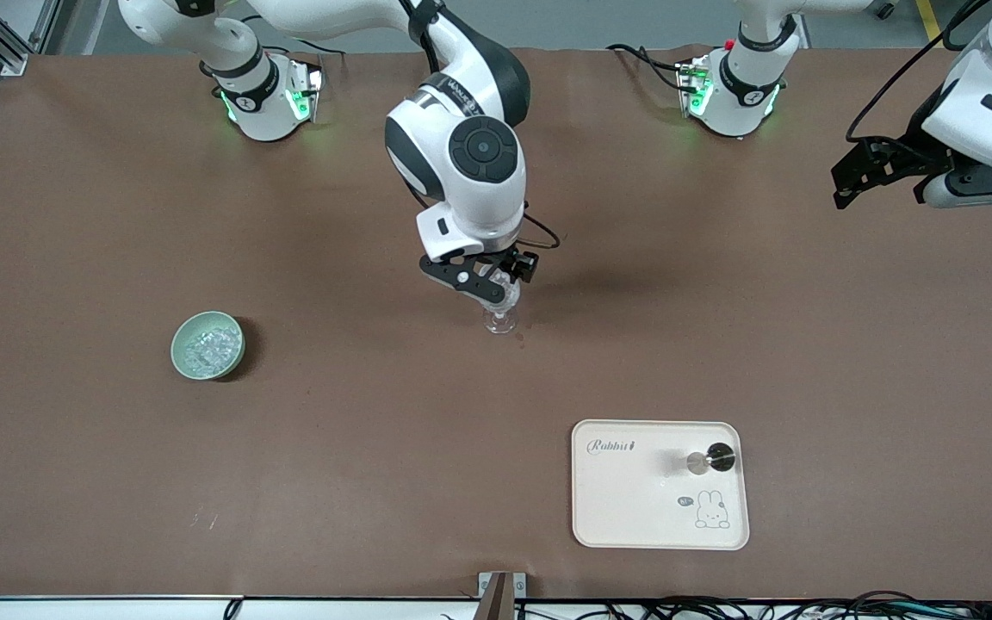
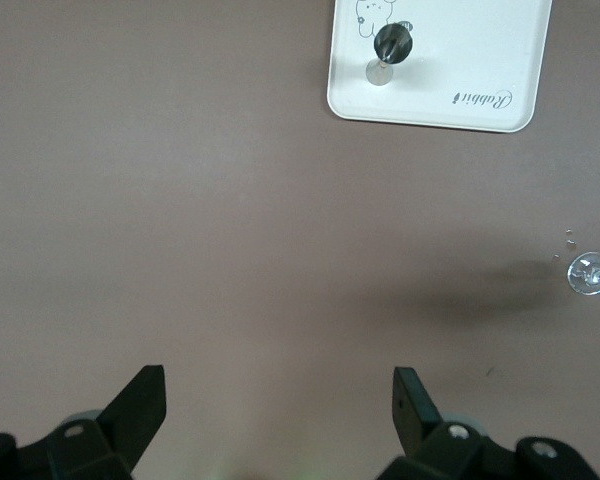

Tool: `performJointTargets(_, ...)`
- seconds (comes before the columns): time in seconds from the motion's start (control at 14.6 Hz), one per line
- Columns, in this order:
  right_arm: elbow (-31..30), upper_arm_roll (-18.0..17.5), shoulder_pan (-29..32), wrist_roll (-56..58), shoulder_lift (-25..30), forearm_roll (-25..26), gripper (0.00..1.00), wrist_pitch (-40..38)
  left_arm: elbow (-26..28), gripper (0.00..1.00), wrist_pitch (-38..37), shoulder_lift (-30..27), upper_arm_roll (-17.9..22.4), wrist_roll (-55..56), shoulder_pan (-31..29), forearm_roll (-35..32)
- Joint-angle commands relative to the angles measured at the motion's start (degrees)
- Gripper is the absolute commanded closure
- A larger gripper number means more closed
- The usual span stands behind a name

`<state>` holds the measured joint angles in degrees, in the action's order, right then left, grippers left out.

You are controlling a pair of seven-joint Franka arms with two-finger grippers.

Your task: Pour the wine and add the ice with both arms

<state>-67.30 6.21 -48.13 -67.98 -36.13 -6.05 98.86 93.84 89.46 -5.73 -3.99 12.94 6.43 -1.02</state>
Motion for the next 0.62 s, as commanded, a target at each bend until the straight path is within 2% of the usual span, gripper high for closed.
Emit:
performJointTargets(0.0,-0.12,-0.14,2.86,0.04,6.04,1.39,0.00,-2.71,1.17,0.00,0.28,-0.86,0.56,0.06,-0.27,2.95)
performJointTargets(0.14,-0.20,-0.32,5.49,0.39,10.18,4.10,0.00,-2.89,1.08,0.00,0.45,-0.42,0.65,0.68,-0.45,3.04)
performJointTargets(0.27,-0.64,-0.23,7.43,5.55,13.52,8.67,0.00,-4.72,1.17,0.00,0.80,0.02,0.65,1.90,-0.45,3.13)
performJointTargets(0.55,-1.17,-0.23,16.55,19.86,19.06,10.10,0.00,-7.90,0.73,0.00,1.95,1.43,0.65,4.20,-0.36,2.87)
